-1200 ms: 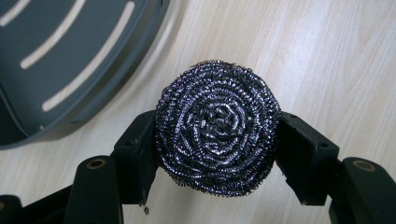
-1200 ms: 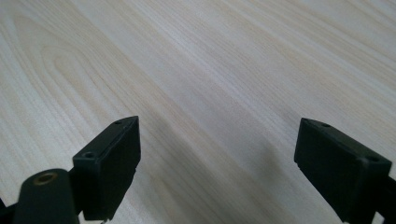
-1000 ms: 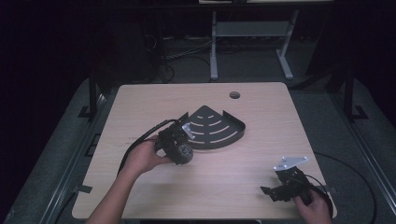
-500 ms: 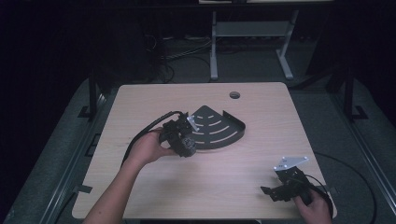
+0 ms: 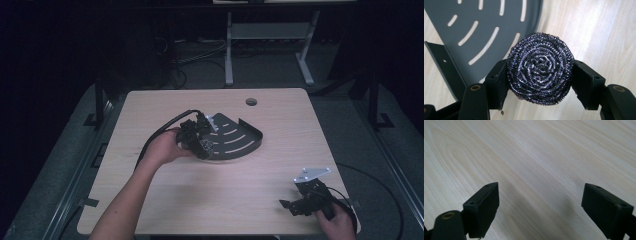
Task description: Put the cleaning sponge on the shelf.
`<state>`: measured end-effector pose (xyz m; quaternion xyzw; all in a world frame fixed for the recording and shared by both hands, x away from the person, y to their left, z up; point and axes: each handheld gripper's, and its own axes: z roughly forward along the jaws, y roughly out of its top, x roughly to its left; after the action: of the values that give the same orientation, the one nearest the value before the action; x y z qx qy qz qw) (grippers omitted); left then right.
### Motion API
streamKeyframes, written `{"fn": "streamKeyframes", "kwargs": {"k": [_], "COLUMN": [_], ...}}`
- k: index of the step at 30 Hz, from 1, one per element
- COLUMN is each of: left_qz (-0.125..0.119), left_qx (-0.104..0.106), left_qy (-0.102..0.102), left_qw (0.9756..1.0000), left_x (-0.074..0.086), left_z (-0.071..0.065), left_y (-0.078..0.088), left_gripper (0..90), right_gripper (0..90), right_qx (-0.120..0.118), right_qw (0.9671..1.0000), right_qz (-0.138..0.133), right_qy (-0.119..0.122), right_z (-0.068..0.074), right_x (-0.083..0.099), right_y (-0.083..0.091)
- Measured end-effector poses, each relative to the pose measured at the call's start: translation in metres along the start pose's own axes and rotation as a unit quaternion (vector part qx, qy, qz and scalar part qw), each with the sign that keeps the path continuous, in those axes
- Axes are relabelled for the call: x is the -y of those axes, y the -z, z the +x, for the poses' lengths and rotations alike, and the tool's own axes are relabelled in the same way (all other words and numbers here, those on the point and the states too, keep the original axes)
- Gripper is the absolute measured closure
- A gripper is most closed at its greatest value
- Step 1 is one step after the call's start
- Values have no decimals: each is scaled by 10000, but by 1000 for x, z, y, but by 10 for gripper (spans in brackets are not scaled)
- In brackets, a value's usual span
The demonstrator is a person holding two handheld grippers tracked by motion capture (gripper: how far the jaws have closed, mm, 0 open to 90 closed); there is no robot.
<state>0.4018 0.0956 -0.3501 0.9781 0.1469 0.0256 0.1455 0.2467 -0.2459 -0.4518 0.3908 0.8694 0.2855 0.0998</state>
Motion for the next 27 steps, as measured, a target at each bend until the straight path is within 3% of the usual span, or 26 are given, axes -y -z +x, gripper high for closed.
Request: {"fn": "streamKeyframes", "kwargs": {"k": [10,27], "left_qz": [-100,-155], "left_qx": [84,30], "left_qy": [58,237], "left_qw": [9999,9996], "left_x": [-12,-14], "left_z": [15,34], "left_y": [-4,-9], "left_gripper": [346,346], "right_gripper": [143,143], "right_qx": [-33,-31], "right_qw": [10000,10000], "right_qz": [-9,13], "right_qy": [-34,21], "right_z": [0,1], "right_x": [0,0], "right_y": [-1,-2]}}
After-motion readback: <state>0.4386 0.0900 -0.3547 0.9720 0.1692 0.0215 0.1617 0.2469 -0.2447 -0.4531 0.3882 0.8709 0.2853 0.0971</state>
